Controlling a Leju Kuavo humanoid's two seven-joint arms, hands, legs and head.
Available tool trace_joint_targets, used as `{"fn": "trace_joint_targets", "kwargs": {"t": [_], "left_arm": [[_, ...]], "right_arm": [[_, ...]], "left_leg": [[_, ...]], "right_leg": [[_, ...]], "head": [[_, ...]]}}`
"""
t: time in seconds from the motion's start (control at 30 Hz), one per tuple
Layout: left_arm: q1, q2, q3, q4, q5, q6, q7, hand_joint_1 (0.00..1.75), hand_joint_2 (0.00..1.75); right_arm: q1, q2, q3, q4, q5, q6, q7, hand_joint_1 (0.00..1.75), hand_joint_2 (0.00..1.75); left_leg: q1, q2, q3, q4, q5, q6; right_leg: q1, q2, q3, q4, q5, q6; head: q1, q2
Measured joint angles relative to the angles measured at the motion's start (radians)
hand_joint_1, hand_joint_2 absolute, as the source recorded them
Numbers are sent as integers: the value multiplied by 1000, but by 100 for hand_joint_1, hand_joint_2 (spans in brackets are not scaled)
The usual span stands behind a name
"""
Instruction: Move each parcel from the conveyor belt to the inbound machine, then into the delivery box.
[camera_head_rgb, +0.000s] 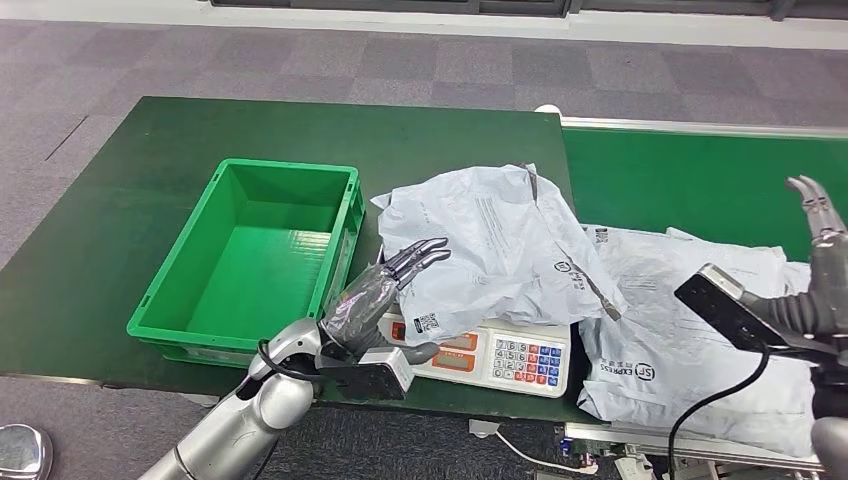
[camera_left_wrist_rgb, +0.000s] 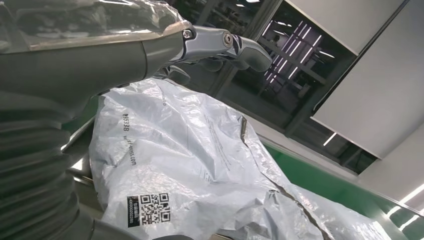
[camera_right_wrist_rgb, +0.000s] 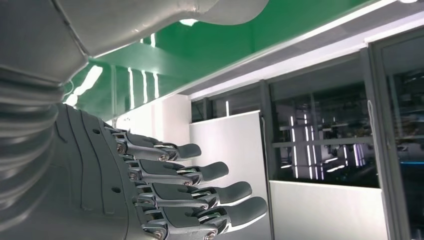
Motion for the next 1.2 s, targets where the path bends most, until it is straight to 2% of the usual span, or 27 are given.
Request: {"fn": "trace_joint_targets", "kwargs": {"t": [0.47,0.7,1.2], "left_arm": [[-4,4,0,17,0,0,0,0,175],[-4,13,0,34,15,1,-16,0,175],[-4,8,0,39,15,1,8,0,175]], "right_arm": [[14,11,-12,-10,-8,1,-7,0,175],[79,15,-44,-52,-5,28,0,0,175],[65,32,-49,-53,9,49,-16,0,175]], "left_leg": [[0,0,0,0,0,0],[0,0,0,0,0,0],[0,1,0,0,0,0]], "right_leg": [[0,0,0,0,0,0],[0,1,0,0,0,0],[0,2,0,0,0,0]], "head": [[0,0],[0,0],[0,0]]}}
